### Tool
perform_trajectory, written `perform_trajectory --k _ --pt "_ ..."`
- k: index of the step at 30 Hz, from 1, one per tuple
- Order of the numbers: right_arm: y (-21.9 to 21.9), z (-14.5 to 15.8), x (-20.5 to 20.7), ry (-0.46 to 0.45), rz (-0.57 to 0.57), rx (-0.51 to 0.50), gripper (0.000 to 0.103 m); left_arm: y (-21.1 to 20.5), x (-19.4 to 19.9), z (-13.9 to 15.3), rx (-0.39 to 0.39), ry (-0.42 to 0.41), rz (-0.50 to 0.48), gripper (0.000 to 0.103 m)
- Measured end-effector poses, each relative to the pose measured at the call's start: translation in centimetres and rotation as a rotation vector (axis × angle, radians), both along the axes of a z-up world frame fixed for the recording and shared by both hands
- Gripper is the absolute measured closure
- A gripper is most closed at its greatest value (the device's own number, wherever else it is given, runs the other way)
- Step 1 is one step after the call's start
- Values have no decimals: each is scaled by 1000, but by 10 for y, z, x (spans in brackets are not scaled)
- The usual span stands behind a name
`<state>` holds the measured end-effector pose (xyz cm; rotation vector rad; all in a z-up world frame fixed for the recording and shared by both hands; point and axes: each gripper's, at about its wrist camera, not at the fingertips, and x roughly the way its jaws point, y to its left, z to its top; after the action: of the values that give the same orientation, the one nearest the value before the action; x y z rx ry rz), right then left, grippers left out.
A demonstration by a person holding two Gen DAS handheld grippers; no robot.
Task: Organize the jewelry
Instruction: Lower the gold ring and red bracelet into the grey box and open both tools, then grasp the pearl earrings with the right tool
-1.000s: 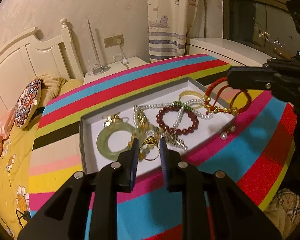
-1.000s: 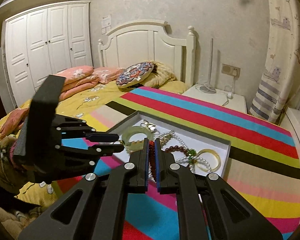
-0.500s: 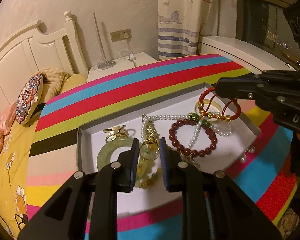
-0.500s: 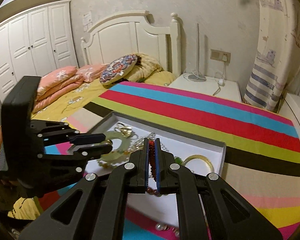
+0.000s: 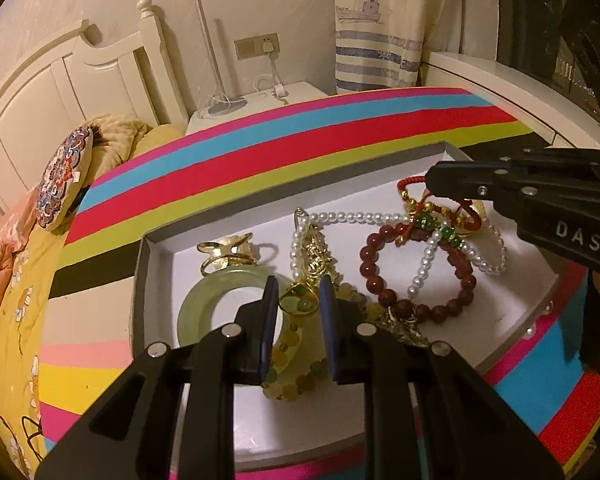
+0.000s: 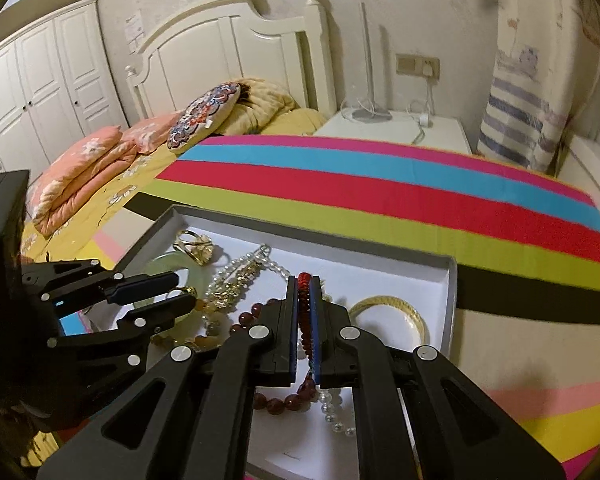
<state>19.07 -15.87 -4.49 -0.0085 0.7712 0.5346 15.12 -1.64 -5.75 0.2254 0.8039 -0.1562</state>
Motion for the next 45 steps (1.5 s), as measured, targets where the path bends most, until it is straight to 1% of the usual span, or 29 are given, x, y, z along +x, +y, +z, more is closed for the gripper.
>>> perform_trajectory --k 2,3,4,5,6,7,8,9,10,13,18,21,23,27,29,32,36,39,41,44,45 --pt "-2 -3 0 10 -12 11 95 0 -1 -1 -2 1 2 82" --pt "-4 -3 1 16 -18 16 95 -1 -2 -2 -2 2 0 78" --pt "-7 -3 2 24 -24 27 95 -1 -3 -1 0 -1 -1 69" --pt "-8 -3 1 27 -29 33 92 -2 -4 -1 3 -8 0 65" --pt "-10 -2 1 26 -35 36 89 -2 -5 0 4 -15 2 56" --pt "-11 0 0 25 -43 37 77 -2 -7 2 5 -23 3 49" --pt "-12 1 0 21 -45 42 58 -2 -8 2 6 -27 2 47" --pt "-13 4 -2 11 -47 49 48 -3 -9 3 9 -33 2 43" --pt "-14 7 -5 -15 -49 51 41 -4 -10 3 17 -38 1 39" --pt "-13 14 -8 -38 -44 39 41 -6 -13 5 35 -50 -1 32" --pt "-18 24 -13 -60 -58 50 41 -8 -17 8 59 -69 6 21" --pt "-27 31 -19 -75 -64 60 36 -8 -22 10 80 -88 15 16" --pt "-34 34 -24 -82 -73 68 31 -7 -25 12 78 -92 15 15" --pt "-51 35 -35 -82 -84 80 27 -7 -30 17 74 -96 15 14" --pt "-59 34 -43 -84 -84 75 22 -9 -34 18 76 -100 13 12" --pt "-69 27 -56 -81 -76 44 18 -12 -41 21 80 -104 8 11" --pt "-85 11 -73 -48 -81 2 18 -16 -58 25 53 -95 -11 11" --pt "-97 3 -86 -34 -88 -7 17 -22 -74 26 21 -74 -32 11" --pt "-106 -1 -96 -25 -85 -1 17 -25 -88 25 -15 -62 -36 11" --pt "-109 -8 -110 -13 -59 -25 17 -25 -101 18 -69 -13 -32 11" --pt "-108 -10 -114 -12 -47 -40 17 -23 -104 13 -81 11 -16 11"
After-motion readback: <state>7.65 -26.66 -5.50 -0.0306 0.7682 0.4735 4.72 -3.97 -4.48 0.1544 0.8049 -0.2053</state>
